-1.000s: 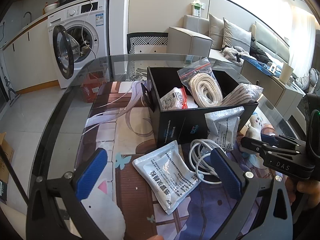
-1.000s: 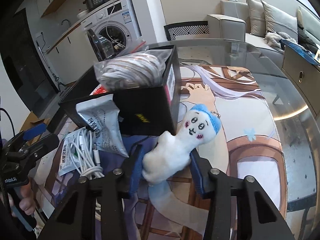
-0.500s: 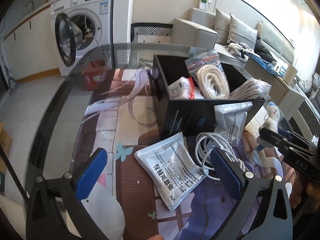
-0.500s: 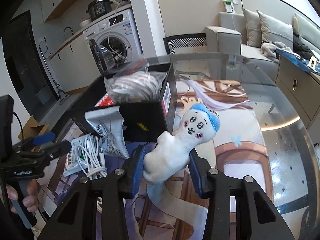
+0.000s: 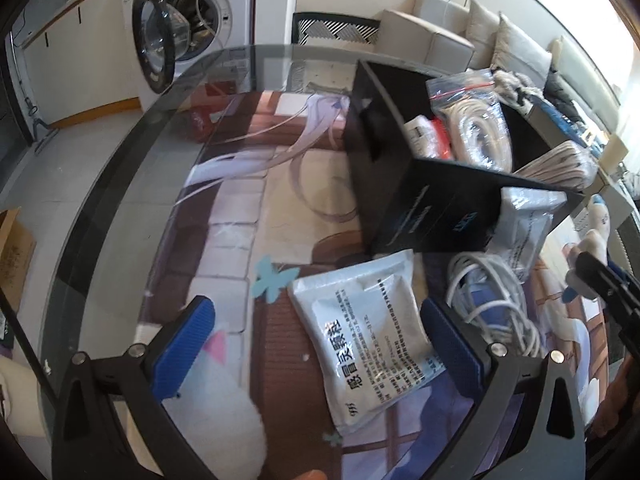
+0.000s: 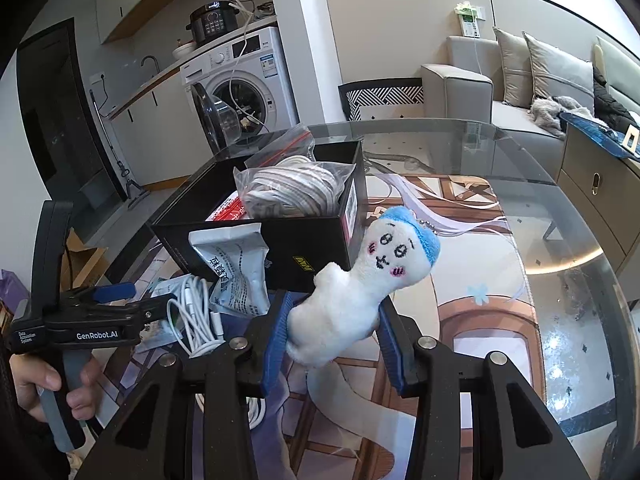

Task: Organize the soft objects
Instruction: 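Grasp the white cold-medicine packet with the left tool while the right tool holds the doll, then lift the packet over the box with the left tool while the right tool carries the doll there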

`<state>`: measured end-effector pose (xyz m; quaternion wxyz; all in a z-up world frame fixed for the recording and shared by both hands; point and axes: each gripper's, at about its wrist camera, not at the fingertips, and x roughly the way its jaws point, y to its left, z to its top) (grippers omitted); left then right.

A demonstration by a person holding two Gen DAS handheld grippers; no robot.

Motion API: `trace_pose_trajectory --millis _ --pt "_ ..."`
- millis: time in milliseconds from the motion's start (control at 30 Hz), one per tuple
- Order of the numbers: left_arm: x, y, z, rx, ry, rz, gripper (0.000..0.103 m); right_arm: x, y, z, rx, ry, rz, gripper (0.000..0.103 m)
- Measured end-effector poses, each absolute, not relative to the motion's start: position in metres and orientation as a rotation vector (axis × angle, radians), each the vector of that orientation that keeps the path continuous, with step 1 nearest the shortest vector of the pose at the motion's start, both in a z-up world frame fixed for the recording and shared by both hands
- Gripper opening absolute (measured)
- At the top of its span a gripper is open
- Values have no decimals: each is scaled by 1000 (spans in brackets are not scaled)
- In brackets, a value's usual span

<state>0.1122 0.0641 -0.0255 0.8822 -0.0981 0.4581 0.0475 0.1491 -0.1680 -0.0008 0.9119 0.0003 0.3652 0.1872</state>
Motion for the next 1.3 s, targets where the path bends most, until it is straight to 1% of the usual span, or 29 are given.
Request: trace_pose_trajectory --millis 333,433,467,533,567,600,633,700,900,1300 --pt "109 57 -30 -136 972 137 103 146 -165 2 -4 738 394 42" --pt "109 57 -30 -130 961 135 100 145 -165 3 -6 735 397 42" --pt "107 56 -29 -127 948 132 97 145 -165 3 -6 734 397 42" --pt "106 53 -27 -113 932 127 86 144 -164 4 -6 731 398 42" --pt "105 52 -26 -109 927 122 83 144 -164 4 -6 729 399 42" --pt "104 51 -25 -106 923 114 75 143 -164 5 -6 728 401 42" --pt "103 50 -23 -103 916 103 64 143 -163 5 -7 725 403 42" --pt "103 50 -21 -102 907 95 53 142 -163 6 -5 723 404 42" --pt "102 53 -18 -131 901 71 49 140 -163 10 -7 707 407 42" --pt "94 54 2 -159 840 69 46 133 -165 22 -6 662 408 42"
